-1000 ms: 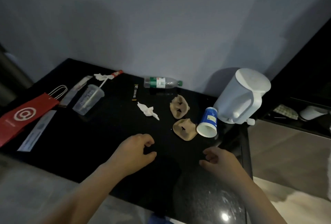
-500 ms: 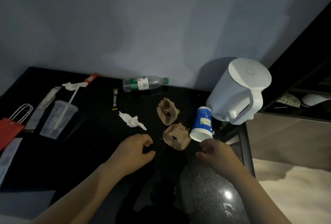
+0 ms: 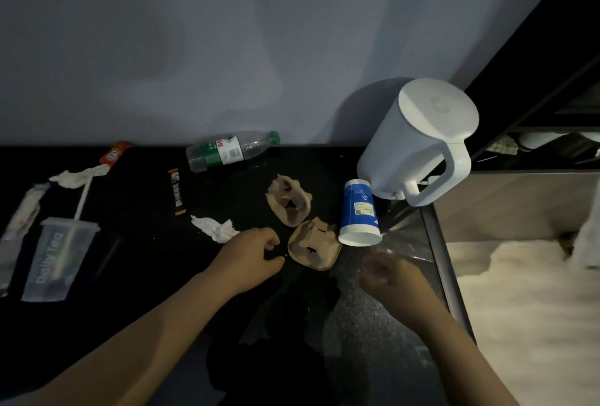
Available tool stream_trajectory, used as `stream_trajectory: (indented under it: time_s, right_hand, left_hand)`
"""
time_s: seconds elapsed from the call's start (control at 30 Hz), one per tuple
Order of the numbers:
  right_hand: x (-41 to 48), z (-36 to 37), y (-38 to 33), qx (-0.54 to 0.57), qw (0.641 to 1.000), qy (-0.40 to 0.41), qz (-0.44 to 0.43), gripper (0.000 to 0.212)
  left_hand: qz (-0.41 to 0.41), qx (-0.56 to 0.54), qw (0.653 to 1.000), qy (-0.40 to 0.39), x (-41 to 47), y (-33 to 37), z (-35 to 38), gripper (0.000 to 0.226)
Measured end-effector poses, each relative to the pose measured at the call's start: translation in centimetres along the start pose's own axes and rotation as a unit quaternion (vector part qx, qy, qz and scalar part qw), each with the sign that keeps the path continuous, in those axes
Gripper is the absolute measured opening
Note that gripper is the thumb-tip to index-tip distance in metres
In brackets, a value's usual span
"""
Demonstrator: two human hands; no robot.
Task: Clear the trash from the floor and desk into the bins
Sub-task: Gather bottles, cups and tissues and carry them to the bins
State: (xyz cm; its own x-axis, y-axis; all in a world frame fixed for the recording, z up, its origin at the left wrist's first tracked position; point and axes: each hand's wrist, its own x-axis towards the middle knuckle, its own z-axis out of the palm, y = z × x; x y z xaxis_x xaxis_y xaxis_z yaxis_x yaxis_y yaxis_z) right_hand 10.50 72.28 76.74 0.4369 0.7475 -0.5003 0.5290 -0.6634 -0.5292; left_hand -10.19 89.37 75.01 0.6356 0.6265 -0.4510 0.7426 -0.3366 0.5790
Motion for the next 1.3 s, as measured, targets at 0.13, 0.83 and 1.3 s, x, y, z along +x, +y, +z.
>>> stream_trajectory:
  time_s: [0.13,0.83,1.3]
  right_hand:
    - [0.3,0.0,0.5,0.022,0.999,0.011,0.023,0.032]
    - [6.3,-0.7,0.0,0.035,0.997,0.048,0.046,0.043]
    - [13.0,0.0,-1.6,-0.019,0.994,0.071,0.076,0.078]
  left_hand:
    - [0.008,0.015,1.0,-0.012,2.0,0.7,-0.1,0.037]
    - [-0.117,0.062,0.99,0.039,13.3,2.9,0.5,0.122]
    - [-0.101,-0.014,0.992,0.067,13.5,-0.2,1.1,0.117]
